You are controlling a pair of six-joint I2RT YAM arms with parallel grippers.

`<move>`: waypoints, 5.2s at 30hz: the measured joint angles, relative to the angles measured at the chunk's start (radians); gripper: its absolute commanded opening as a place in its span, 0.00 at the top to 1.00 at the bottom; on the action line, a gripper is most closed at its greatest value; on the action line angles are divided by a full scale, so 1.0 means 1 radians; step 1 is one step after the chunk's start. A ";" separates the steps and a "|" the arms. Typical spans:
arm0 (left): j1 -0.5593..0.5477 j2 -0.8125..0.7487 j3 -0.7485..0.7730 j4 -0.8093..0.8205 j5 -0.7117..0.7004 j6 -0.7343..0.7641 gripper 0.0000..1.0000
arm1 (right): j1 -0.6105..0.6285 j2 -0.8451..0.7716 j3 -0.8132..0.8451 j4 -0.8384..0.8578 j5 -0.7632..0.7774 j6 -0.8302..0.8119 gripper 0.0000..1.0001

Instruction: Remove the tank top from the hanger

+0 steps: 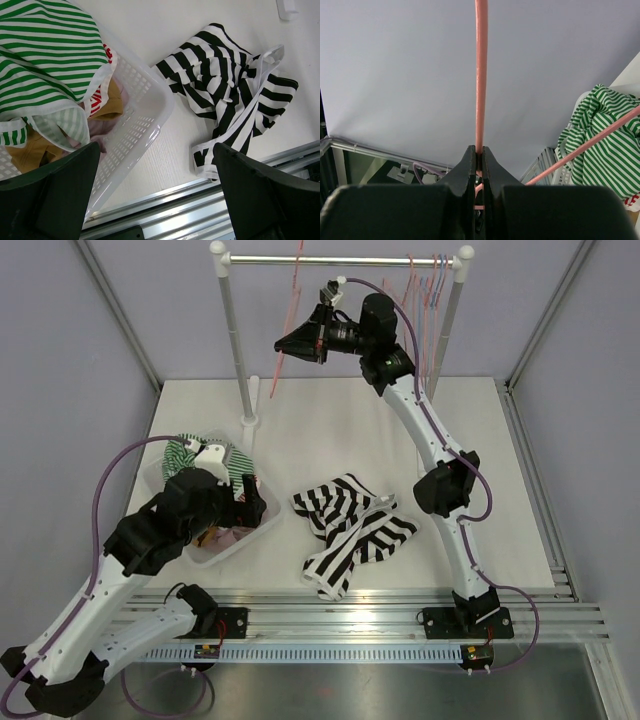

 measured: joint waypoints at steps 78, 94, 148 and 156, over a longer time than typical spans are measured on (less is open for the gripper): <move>-0.347 0.713 0.055 0.399 -0.102 -0.077 1.00 | 0.105 -2.092 -1.700 -0.570 0.647 -0.796 0.01; 0.164 0.420 0.363 -0.060 -0.371 -0.087 1.00 | 0.105 -2.095 -1.698 -0.559 0.669 -0.824 0.01; 0.500 -0.311 0.093 -0.078 -0.159 0.144 0.01 | 0.105 -1.783 -1.621 -0.833 1.481 -0.999 0.01; 0.500 -0.498 0.026 -0.110 -0.156 0.209 0.01 | 0.105 -1.879 -1.621 -0.845 1.479 -1.038 0.00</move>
